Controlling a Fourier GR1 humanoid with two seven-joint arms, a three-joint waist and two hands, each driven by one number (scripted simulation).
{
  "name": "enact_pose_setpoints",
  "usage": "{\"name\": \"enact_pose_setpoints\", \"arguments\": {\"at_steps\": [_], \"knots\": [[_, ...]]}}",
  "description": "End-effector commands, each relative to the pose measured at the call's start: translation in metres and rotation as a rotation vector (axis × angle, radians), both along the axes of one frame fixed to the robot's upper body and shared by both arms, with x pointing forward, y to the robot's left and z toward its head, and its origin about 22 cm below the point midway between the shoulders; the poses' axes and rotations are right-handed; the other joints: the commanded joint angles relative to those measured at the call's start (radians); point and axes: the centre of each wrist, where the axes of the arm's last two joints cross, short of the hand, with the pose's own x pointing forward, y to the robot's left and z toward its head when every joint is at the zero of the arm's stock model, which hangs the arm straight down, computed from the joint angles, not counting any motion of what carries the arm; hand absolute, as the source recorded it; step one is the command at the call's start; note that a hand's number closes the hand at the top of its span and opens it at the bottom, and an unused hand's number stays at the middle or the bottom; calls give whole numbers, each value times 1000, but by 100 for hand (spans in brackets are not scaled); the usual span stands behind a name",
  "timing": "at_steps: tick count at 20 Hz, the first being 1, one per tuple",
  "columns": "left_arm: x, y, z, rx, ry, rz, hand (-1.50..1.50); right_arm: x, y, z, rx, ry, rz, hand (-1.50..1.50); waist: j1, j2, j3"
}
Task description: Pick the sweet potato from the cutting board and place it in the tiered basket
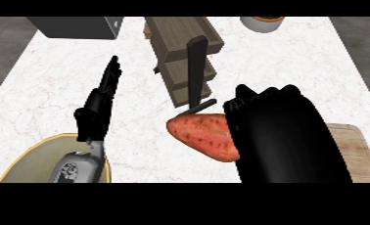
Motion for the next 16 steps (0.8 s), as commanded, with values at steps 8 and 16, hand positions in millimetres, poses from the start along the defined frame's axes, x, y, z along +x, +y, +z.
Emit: {"name": "enact_pose_setpoints", "arguments": {"at_steps": [8, 16], "knots": [[6, -6, 4, -12, 2, -25, 0, 35, -1, 74, 230, 0, -43, 150, 22, 0, 0], [1, -10, -12, 7, -5, -32, 0, 67, 47, 145, 327, 37, -77, 150, 27, 5, 0]]}}
